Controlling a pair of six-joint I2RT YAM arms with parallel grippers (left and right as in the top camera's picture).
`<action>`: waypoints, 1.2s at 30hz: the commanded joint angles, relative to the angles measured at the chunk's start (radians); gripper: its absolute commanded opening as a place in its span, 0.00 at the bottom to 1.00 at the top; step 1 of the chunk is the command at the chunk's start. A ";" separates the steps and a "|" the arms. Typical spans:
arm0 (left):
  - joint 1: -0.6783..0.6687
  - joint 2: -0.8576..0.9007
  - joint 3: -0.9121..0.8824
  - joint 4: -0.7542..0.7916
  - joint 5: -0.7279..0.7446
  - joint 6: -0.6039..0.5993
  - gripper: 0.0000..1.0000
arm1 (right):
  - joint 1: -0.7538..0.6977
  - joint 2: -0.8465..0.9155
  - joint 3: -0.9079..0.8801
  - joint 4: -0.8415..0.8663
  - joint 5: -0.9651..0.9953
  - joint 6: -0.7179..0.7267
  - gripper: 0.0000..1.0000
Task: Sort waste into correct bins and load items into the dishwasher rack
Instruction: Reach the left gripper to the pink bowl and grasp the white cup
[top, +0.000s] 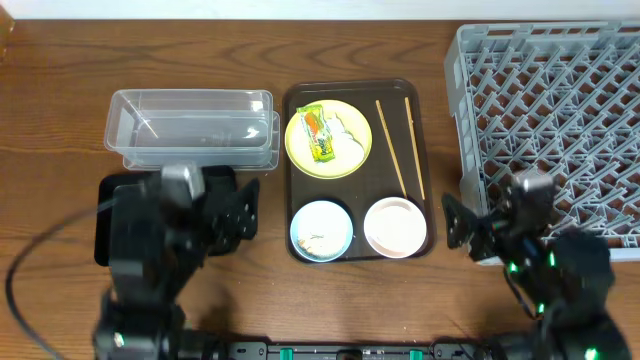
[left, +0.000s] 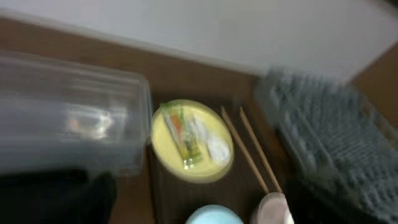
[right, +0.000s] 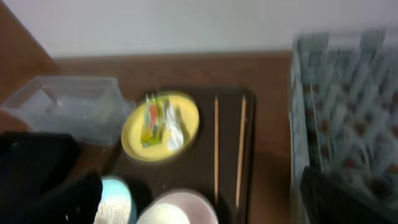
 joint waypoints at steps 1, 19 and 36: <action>0.003 0.168 0.184 -0.136 0.080 -0.002 0.89 | -0.007 0.161 0.157 -0.096 -0.009 -0.022 0.99; -0.355 0.559 0.376 -0.315 0.049 -0.043 0.88 | -0.147 0.528 0.439 -0.395 -0.055 0.201 0.95; -0.777 0.920 0.376 -0.122 -0.282 -0.082 0.71 | -0.209 0.526 0.439 -0.433 -0.154 0.204 0.93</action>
